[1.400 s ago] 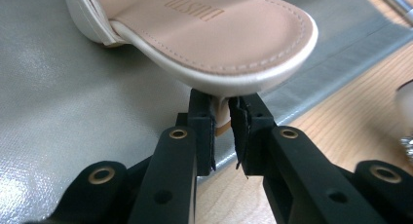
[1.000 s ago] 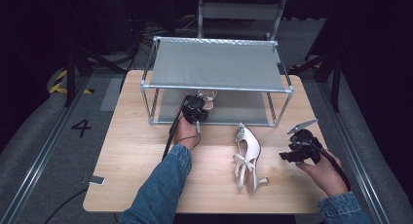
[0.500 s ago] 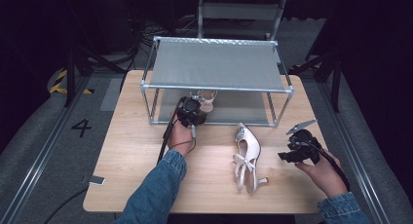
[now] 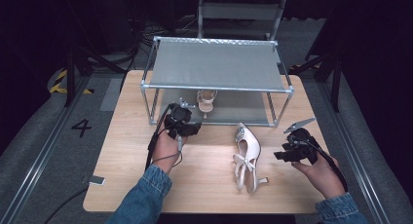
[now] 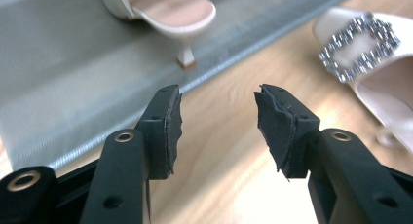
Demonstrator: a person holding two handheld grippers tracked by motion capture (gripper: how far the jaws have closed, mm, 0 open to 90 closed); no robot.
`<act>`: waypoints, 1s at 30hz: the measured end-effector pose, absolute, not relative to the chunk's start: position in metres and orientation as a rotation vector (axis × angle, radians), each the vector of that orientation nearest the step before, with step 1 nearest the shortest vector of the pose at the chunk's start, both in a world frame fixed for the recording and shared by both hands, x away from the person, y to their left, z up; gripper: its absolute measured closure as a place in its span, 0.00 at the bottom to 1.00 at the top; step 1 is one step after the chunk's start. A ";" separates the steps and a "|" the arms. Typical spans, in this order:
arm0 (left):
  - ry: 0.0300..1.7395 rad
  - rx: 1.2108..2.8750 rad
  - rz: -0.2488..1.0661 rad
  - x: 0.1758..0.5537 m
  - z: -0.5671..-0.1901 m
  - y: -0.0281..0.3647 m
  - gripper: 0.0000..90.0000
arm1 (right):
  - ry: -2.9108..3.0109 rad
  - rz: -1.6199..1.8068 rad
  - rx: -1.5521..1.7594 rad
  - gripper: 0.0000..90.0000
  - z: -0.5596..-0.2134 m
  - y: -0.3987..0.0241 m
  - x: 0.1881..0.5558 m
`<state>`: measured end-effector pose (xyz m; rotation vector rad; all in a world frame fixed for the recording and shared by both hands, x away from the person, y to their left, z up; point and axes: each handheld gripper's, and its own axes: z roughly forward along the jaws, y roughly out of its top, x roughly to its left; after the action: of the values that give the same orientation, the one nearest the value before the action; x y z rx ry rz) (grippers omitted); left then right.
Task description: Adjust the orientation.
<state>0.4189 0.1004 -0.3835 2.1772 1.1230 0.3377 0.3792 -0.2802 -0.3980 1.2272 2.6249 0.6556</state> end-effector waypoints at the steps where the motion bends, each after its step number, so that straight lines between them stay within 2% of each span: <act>1: 1.128 2.188 0.330 0.416 -0.383 0.100 0.57 | 2.630 0.664 1.220 0.55 -0.396 -0.278 0.379; 11: 1.110 2.272 0.342 0.396 -0.381 0.110 0.55 | 2.679 0.791 1.130 0.57 -0.381 -0.250 0.374; 18: 1.106 2.291 0.359 0.385 -0.380 0.122 0.58 | 2.746 0.877 1.004 0.57 -0.370 -0.217 0.370; 23: 1.182 2.270 0.299 0.381 -0.383 0.129 0.61 | 2.808 0.859 0.948 0.57 -0.379 -0.191 0.373; 26: 1.204 2.263 0.333 0.377 -0.385 0.131 0.67 | 2.841 0.813 0.942 0.59 -0.389 -0.175 0.378; 30: 1.226 2.273 0.313 0.376 -0.389 0.134 0.69 | 2.866 0.755 0.927 0.63 -0.399 -0.163 0.381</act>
<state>0.3758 0.1340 -0.3892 2.2735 1.2264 0.3125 0.3811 -0.1626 -0.3989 0.9274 2.8662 0.7551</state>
